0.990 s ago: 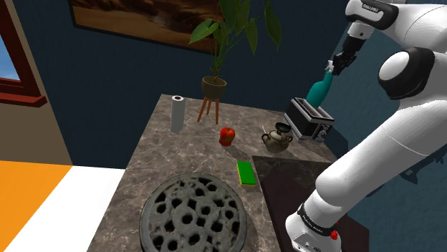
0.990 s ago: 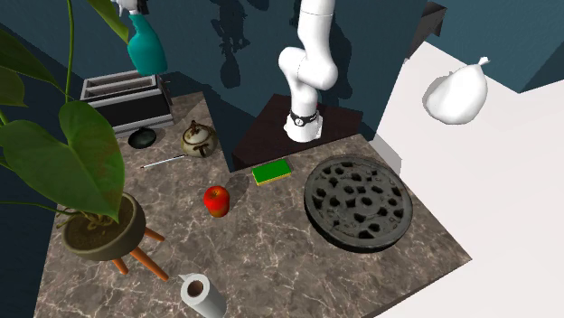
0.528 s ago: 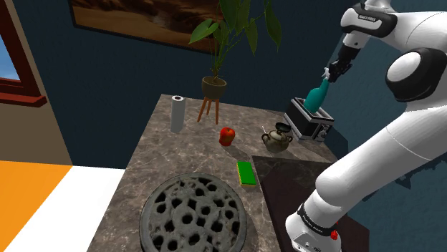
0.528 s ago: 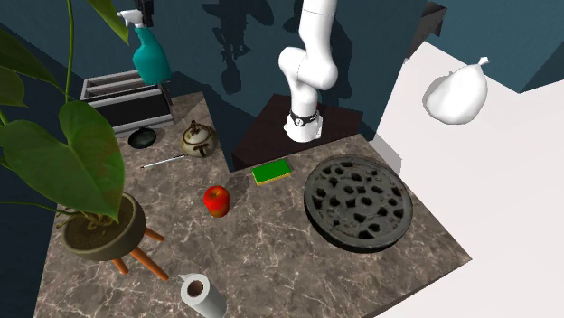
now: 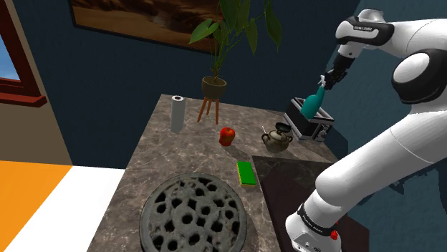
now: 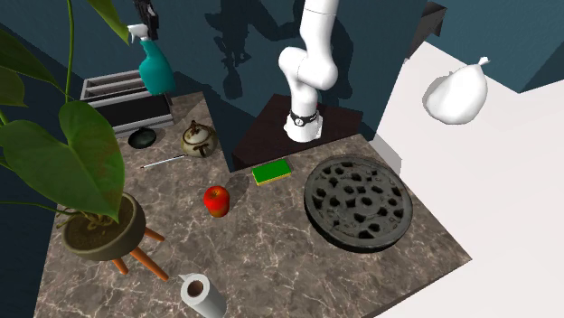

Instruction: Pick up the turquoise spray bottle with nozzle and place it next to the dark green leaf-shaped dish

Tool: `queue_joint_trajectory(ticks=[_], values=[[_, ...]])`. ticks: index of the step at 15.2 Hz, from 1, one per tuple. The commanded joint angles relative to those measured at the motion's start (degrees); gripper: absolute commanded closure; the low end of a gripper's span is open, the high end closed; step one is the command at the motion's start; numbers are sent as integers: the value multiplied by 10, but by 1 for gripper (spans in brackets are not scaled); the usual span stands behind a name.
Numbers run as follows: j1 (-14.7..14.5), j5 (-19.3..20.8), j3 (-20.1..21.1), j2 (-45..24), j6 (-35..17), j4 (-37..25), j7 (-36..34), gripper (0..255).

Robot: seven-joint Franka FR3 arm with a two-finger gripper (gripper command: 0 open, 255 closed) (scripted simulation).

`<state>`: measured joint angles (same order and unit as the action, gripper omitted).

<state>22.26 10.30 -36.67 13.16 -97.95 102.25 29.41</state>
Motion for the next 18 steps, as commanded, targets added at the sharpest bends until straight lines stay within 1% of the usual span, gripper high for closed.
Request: queue_joint_trajectory(ticks=[1, 18], values=[[1, 3, 1, 5, -17, 21, -4, 255], [7, 15, -9, 11, -147, 157, -15, 255]])
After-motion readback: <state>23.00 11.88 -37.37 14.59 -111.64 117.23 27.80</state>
